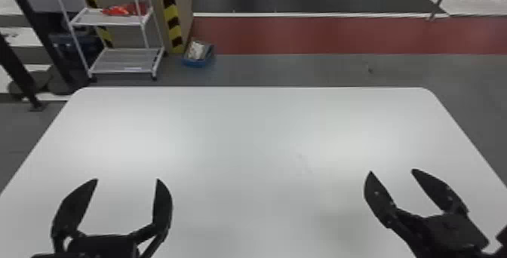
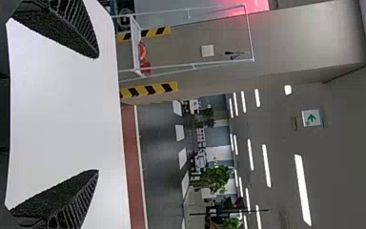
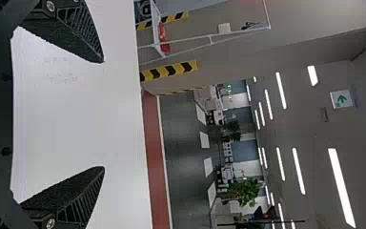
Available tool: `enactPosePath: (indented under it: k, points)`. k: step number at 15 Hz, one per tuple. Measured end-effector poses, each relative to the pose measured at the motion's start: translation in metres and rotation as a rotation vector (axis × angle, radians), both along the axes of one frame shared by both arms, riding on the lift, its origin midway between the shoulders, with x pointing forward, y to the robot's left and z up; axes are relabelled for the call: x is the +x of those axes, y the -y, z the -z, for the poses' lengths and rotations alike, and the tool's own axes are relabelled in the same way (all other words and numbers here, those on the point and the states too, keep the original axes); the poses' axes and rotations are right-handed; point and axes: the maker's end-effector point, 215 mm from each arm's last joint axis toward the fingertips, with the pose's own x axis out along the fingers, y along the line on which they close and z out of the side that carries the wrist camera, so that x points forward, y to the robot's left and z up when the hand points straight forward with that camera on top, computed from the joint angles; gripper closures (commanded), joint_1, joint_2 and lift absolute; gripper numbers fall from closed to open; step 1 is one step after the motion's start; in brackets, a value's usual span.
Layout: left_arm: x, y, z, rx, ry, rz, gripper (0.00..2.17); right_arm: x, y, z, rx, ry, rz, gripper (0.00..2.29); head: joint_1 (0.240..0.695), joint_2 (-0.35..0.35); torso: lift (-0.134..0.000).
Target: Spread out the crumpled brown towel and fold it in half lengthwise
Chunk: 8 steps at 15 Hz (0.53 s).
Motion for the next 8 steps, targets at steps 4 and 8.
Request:
enactPosePath:
  k: [4,8]
  points:
    - [0.0,0.0001,0.001,-0.003,-0.004,0.001,0.0,-0.0007,-0.0004,0.0005,0.005,-0.002,0.001,0.08,0.695,0.002,-0.125]
    - [0.0,-0.0001,0.0013,-0.005,-0.005,0.0,0.0,-0.0015,-0.001,0.0019,0.01,-0.006,0.003,0.08,0.695,0.003,-0.125]
